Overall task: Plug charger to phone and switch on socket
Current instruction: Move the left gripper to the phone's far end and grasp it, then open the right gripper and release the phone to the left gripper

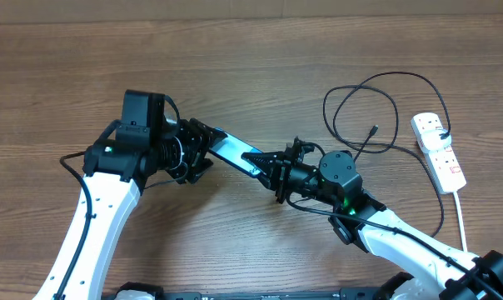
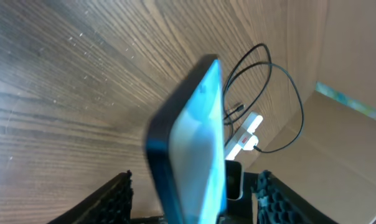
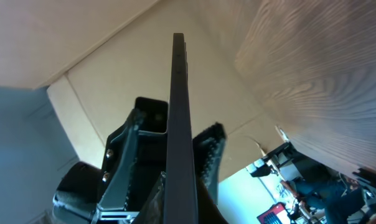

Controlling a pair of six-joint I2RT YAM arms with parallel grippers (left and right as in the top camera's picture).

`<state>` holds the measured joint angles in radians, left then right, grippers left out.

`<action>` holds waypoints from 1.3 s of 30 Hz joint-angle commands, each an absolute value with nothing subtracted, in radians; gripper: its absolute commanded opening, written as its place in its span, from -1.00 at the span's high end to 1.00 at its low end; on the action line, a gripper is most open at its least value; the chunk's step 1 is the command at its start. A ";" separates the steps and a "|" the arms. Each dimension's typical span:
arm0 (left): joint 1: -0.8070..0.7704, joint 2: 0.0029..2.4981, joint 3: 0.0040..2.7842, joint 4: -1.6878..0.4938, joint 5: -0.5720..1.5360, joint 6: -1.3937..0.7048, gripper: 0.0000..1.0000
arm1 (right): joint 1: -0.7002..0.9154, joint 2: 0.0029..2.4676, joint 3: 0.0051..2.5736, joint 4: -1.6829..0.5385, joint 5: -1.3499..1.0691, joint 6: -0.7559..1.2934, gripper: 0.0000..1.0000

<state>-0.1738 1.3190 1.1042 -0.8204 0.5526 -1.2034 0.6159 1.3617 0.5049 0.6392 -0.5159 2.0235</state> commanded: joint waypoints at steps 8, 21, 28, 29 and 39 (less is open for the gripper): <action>-0.232 1.340 1.084 -0.716 0.567 -1.257 -0.08 | 0.615 1.354 0.525 0.650 -0.506 2.162 0.92; -0.249 1.369 1.083 -0.685 0.570 -1.272 0.24 | 0.615 1.354 0.525 0.699 -0.515 2.162 0.92; -0.250 1.369 1.082 -0.642 0.631 -1.291 0.36 | 0.615 1.354 0.525 0.699 -0.517 2.162 0.92; -0.250 1.369 1.082 -0.640 0.641 -1.291 0.37 | 0.615 1.354 0.525 0.699 -0.517 2.162 0.92; -0.250 1.369 1.082 -0.624 0.646 -1.291 0.45 | 0.615 1.354 0.525 0.710 -0.514 2.162 0.92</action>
